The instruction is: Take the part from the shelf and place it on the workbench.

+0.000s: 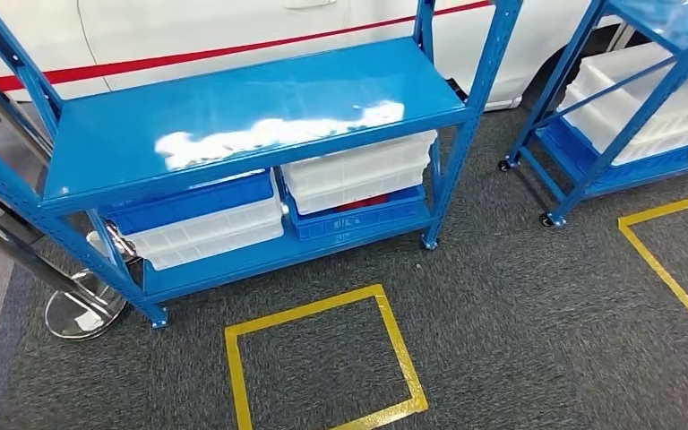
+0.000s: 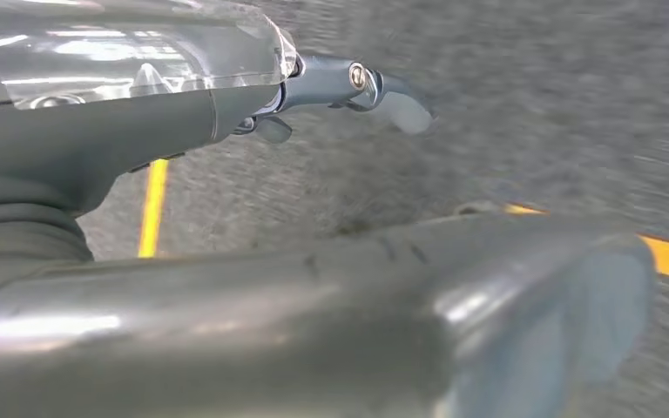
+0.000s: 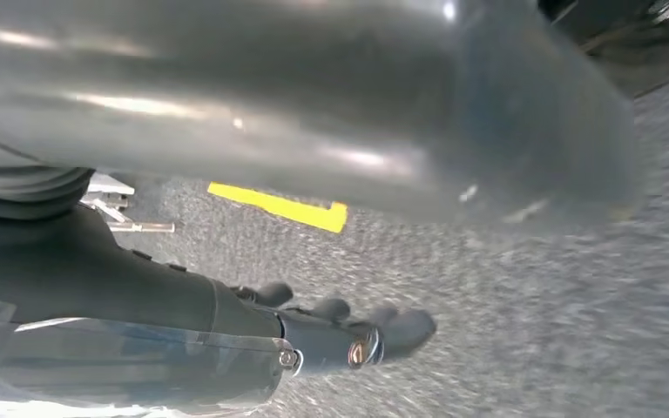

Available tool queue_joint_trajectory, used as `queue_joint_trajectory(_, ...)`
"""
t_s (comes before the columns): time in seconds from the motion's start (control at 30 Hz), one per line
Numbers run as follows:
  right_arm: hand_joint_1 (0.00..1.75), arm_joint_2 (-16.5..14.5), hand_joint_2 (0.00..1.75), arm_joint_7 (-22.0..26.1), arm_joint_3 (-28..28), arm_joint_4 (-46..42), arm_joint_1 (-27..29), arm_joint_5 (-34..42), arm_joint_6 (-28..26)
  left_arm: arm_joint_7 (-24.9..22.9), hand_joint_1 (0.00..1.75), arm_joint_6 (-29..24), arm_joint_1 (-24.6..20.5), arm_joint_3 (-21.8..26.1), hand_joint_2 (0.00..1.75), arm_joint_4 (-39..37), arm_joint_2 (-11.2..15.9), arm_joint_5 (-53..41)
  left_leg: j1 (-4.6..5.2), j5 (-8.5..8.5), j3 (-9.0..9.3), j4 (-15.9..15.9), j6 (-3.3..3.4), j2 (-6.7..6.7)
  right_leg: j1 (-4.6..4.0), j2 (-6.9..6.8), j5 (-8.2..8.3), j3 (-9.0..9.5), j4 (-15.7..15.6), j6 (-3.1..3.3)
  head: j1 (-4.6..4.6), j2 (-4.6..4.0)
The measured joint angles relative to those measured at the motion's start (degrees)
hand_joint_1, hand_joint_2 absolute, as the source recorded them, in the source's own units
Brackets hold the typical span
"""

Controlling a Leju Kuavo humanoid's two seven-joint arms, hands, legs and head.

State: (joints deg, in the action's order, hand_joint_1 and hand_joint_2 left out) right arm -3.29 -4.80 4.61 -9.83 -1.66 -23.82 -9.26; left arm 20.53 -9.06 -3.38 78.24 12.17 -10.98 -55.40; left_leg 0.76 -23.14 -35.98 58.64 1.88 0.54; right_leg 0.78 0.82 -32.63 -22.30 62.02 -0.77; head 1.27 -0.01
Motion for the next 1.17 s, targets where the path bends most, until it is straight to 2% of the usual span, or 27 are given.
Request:
queue_joint_trajectory(0.03, 0.00, 0.00, 0.00, 0.01, 0.00, -0.02, -0.16, 0.01, 0.01, 0.01, 0.00, 0.01, -0.19, -0.01, 0.00, 0.00, 0.01, -0.05, -0.07, -0.56, 1.29, -0.61, 0.34, 0.00, 0.07, -0.08, 1.19, -2.11, 3.72, -0.13, -0.02, 0.00)
queue_joint_trajectory(0.07, 0.00, -0.01, 0.00, 0.04, 0.00, -0.03, -0.29, 0.02, 0.02, 0.01, 0.00, 0.02, -0.32, -0.01, 0.00, 0.00, 0.01, -0.13, -0.15, -1.18, 2.46, -1.15, 0.56, -0.03, 0.14, -0.16, 1.37, -4.81, 7.57, -0.18, -0.04, 0.00)
queue_joint_trajectory(0.1, 0.00, -0.01, 0.00, 0.05, 0.00, -0.03, -0.34, 0.07, 0.04, 0.00, 0.00, 0.07, -0.40, -0.02, 0.00, -0.01, 0.01, -0.25, -0.15, -1.93, 3.58, -1.44, 0.72, -0.02, 0.15, -0.21, 0.15, -7.51, 10.52, -0.23, -0.03, 0.00)
queue_joint_trajectory(0.13, 0.00, -0.01, 0.00, 0.06, 0.03, -0.03, -0.33, 0.14, 0.07, -0.02, 0.00, 0.16, -0.44, -0.03, 0.00, -0.01, -0.01, -0.41, -0.16, -2.79, 4.70, -1.59, 0.80, 0.04, 0.17, -0.24, -2.35, -9.95, 12.30, -0.38, -0.04, -0.01)
queue_joint_trajectory(0.2, 0.00, 0.03, 0.00, 0.01, 0.21, -0.02, -0.16, 0.34, 0.08, -0.05, 0.00, 0.45, -0.30, -0.15, 0.00, -0.02, -0.03, -0.78, -0.22, -4.70, 7.09, -1.67, 0.77, 0.38, 0.17, -0.31, -7.78, -13.50, 12.51, -0.77, -0.04, -0.01)
queue_joint_trajectory(0.23, 0.00, 0.06, 0.00, -0.03, 0.35, -0.02, 0.02, 0.51, 0.08, -0.07, 0.00, 0.63, -0.20, -0.25, 0.00, -0.02, -0.03, -0.98, -0.28, -5.74, 8.38, -1.67, 0.66, 0.58, 0.18, -0.36, -8.80, -14.64, 11.04, -0.83, -0.04, -0.01)
queue_joint_trajectory(0.27, 0.00, 0.09, 0.00, -0.07, 0.51, -0.01, 0.24, 0.73, 0.08, -0.08, 0.00, 0.78, -0.08, -0.34, 0.00, -0.02, -0.03, -1.21, -0.36, -6.83, 9.69, -1.67, 0.48, 0.73, 0.18, -0.44, -7.65, -15.41, 8.62, -0.86, -0.04, -0.01)
queue_joint_trajectory(0.3, 0.00, 0.12, 0.00, -0.10, 0.68, 0.02, 0.58, 0.96, 0.08, -0.09, 0.00, 0.90, 0.07, -0.41, 0.00, -0.02, -0.03, -1.40, -0.41, -7.91, 10.80, -1.70, 0.27, 0.79, 0.17, -0.61, -3.96, -15.92, 5.66, -0.77, -0.05, -0.01)
queue_joint_trajectory(0.33, 0.00, 0.13, 0.00, -0.12, 0.87, 0.09, 0.87, 1.17, 0.08, -0.10, 0.00, 1.00, 0.14, -0.46, 0.00, -0.02, -0.01, -1.61, -0.39, -9.07, 11.99, -1.63, 0.02, 0.87, 0.12, -0.85, 1.02, -16.21, 2.71, -0.62, -0.06, 0.00)
queue_joint_trajectory(0.37, 0.00, 0.13, 0.00, -0.13, 1.06, 0.16, 0.99, 1.28, 0.07, -0.11, 0.00, 1.03, 0.14, -0.49, 0.00, -0.01, 0.01, -1.79, -0.30, -10.09, 12.90, -1.74, -0.26, 0.88, 0.03, -1.00, 5.05, -16.18, 0.73, -0.36, -0.06, 0.00)
queue_joint_trajectory(0.4, 0.00, 0.10, 0.00, -0.14, 1.21, 0.20, 0.95, 1.33, 0.06, -0.14, 0.00, 1.05, 0.06, -0.56, 0.00, -0.01, 0.05, -1.95, -0.19, -10.84, 13.99, -2.04, -0.59, 0.87, -0.02, -1.06, 7.76, -15.90, -0.38, -0.01, -0.04, 0.01)
queue_joint_trajectory(0.43, 0.00, 0.07, 0.00, -0.16, 1.31, 0.21, 0.76, 1.36, 0.04, -0.16, 0.00, 1.08, -0.12, -0.66, 0.00, 0.00, 0.09, -2.07, -0.08, -11.00, 14.84, -1.94, -0.93, 0.87, -0.07, -0.97, 8.40, -15.33, -0.80, 0.39, 0.00, 0.01)
queue_joint_trajectory(0.47, 0.00, 0.01, 0.00, -0.15, 1.36, 0.17, 0.54, 1.38, 0.03, -0.19, 0.00, 1.10, -0.27, -0.78, 0.00, 0.00, 0.17, -2.17, 0.00, -10.56, 15.02, -1.14, -1.29, 0.81, 0.02, -0.73, 7.77, -14.44, -0.92, 0.83, 0.05, 0.00)
queue_joint_trajectory(0.5, 0.00, -0.07, 0.00, -0.13, 1.38, 0.13, 0.40, 1.39, 0.01, -0.22, 0.00, 1.16, -0.41, -0.89, 0.00, 0.00, 0.25, -2.24, 0.02, -9.74, 14.65, 0.79, -1.63, 0.71, 0.13, -0.62, 7.38, -13.53, -1.26, 1.25, 0.09, 0.00)
queue_joint_trajectory(0.53, 0.00, -0.11, 0.00, -0.09, 1.43, 0.12, 0.40, 1.40, -0.02, -0.26, 0.00, 1.22, -0.51, -0.98, 0.00, -0.01, 0.32, -2.28, 0.00, -9.03, 13.12, 3.83, -1.97, 0.55, 0.17, -0.58, 6.87, -12.67, -1.55, 1.69, 0.13, 0.00)
queue_joint_trajectory(0.57, 0.00, -0.16, 0.00, -0.03, 1.49, 0.11, 0.40, 1.40, -0.05, -0.31, 0.00, 1.29, -0.60, -1.07, 0.00, -0.01, 0.37, -2.32, -0.09, -9.23, 10.95, 7.31, -2.29, 0.37, 0.21, -0.59, 6.37, -11.85, -1.77, 2.05, 0.15, 0.00)
queue_joint_trajectory(0.6, 0.00, -0.19, 0.00, 0.02, 1.58, 0.10, 0.44, 1.40, -0.08, -0.36, 0.00, 1.35, -0.63, -1.15, 0.00, -0.02, 0.38, -2.36, -0.25, -10.46, 8.51, 10.59, -2.60, 0.17, 0.16, -0.63, 5.86, -11.20, -1.95, 2.30, 0.17, -0.01)
queue_joint_trajectory(0.63, 0.00, -0.18, 0.00, 0.05, 1.70, 0.10, 0.49, 1.40, -0.10, -0.39, 0.00, 1.38, -0.61, -1.25, 0.00, -0.02, 0.38, -2.38, -0.38, -12.57, 6.03, 13.24, -2.84, 0.03, 0.12, -0.61, 5.38, -10.54, -2.07, 2.44, 0.18, -0.01)
queue_joint_trajectory(0.7, 0.00, -0.17, 0.00, 0.08, 1.96, 0.11, 0.56, 1.39, -0.11, -0.44, 0.00, 1.39, -0.44, -1.39, 0.00, -0.02, 0.38, -2.44, -0.52, -16.35, 2.44, 15.44, -2.98, -0.08, 0.09, -0.51, 4.49, -9.17, -2.18, 2.48, 0.18, -0.01)
queue_joint_trajectory(0.73, 0.00, -0.16, 0.00, 0.08, 2.09, 0.11, 0.60, 1.38, -0.10, -0.46, 0.00, 1.32, -0.35, -1.45, 0.00, -0.02, 0.38, -2.53, -0.52, -16.38, 1.62, 14.36, -2.85, -0.11, 0.04, -0.47, 3.98, -8.46, -2.22, 2.46, 0.18, -0.01)
queue_joint_trajectory(0.77, 0.00, -0.16, 0.00, 0.08, 2.19, 0.11, 0.60, 1.38, -0.10, -0.48, 0.00, 1.20, -0.27, -1.50, 0.00, -0.02, 0.38, -2.63, -0.46, -14.73, 1.46, 11.92, -2.59, -0.13, -0.05, -0.44, 3.52, -7.80, -2.23, 2.45, 0.18, -0.01)
queue_joint_trajectory(0.83, 0.00, -0.26, 0.00, 0.11, 2.30, 0.12, 0.59, 1.38, -0.09, -0.49, 0.00, 0.89, -0.14, -1.62, 0.00, -0.01, 0.47, -2.83, -0.12, -8.27, 2.23, 5.23, -1.63, -0.19, -0.25, -0.43, 2.66, -6.72, -2.31, 2.35, 0.15, -0.01)
queue_joint_trajectory(0.9, 0.00, -0.40, 0.00, 0.16, 2.33, 0.13, 0.51, 1.38, -0.10, -0.47, 0.00, 0.67, -0.08, -1.76, 0.00, 0.00, 0.63, -2.95, 0.29, -4.44, 2.75, 1.57, -0.71, -0.12, -0.29, -0.28, 2.05, -6.17, -2.37, 1.88, 0.20, -0.01)
queue_joint_trajectory(0.97, 0.00, -0.46, 0.00, 0.20, 2.38, 0.11, 0.29, 1.37, -0.09, -0.44, 0.00, 0.55, -0.10, -1.86, 0.00, 0.01, 0.70, -3.14, 0.41, -3.83, 2.97, 0.93, -0.23, 0.02, -0.34, -0.10, 1.56, -5.75, -2.65, 1.18, 0.26, -0.01)
queue_joint_trajectory(1.03, 0.00, -0.38, 0.00, 0.21, 2.45, 0.07, 0.14, 1.34, -0.13, -0.42, 0.00, 0.49, -0.18, -1.91, 0.00, 0.00, 0.63, -3.31, 0.00, -2.85, 3.94, -0.37, 0.04, -0.08, -0.41, -0.19, 0.74, -5.54, -2.08, 0.68, 0.26, -0.01)
queue_joint_trajectory(1.07, 0.00, -0.32, 0.00, 0.21, 2.50, 0.05, 0.12, 1.34, -0.16, -0.40, 0.00, 0.48, -0.22, -1.92, 0.00, 0.00, 0.60, -3.34, -0.25, -2.58, 4.42, -1.07, 0.19, -0.14, -0.45, -0.27, -0.25, -6.21, -0.53, 0.50, 0.25, -0.01)
queue_joint_trajectory(1.17, 0.00, -0.21, 0.00, 0.24, 2.66, 0.04, 0.17, 1.30, -0.18, -0.34, 0.00, 0.47, -0.27, -1.94, 0.00, 0.00, 0.59, -3.38, -0.46, -2.68, 4.86, -1.67, 0.50, -0.21, -0.16, -0.42, -4.18, -11.06, 7.80, -0.01, 0.22, -0.01)
